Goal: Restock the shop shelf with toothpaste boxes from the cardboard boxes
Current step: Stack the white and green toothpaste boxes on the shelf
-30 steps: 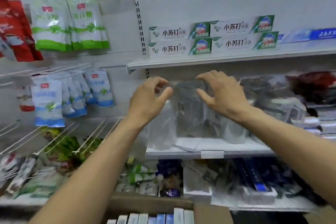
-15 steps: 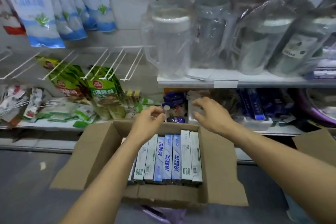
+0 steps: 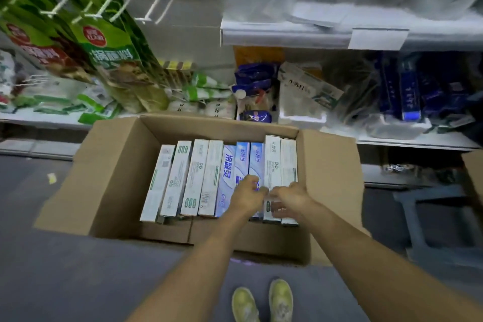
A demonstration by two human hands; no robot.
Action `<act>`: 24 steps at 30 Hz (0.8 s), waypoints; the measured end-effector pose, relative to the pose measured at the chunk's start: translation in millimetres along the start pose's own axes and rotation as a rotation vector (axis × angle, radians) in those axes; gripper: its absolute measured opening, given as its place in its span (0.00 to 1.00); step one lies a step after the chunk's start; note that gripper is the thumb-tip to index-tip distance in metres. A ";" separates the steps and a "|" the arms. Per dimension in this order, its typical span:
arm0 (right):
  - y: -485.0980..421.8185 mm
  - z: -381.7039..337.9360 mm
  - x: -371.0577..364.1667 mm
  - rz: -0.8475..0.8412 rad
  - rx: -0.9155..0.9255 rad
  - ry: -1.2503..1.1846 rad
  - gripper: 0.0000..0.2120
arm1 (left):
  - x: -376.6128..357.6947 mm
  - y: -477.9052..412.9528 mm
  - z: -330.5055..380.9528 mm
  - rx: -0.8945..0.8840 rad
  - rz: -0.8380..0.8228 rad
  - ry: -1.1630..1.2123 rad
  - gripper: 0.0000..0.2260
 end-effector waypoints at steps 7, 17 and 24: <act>-30.5 3.9 -0.6 0.301 0.047 0.149 0.24 | -24.8 -37.0 -18.3 0.171 -0.069 0.291 0.09; -46.4 12.8 -17.3 0.040 0.096 0.204 0.04 | 24.1 -55.5 -28.6 0.022 0.052 0.000 0.24; -38.1 10.5 -33.0 -0.012 0.135 -0.074 0.11 | 31.5 -66.7 -61.4 0.253 -0.112 0.352 0.24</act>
Point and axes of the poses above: each hand's wrist, its own y-axis away from the middle knuckle, its own x-axis out of the back of the hand, z = x × y, the point moved 9 cm from there along -y, towards the middle knuckle, and after that the axes turned 11 degrees about x, right-handed, at the moved point
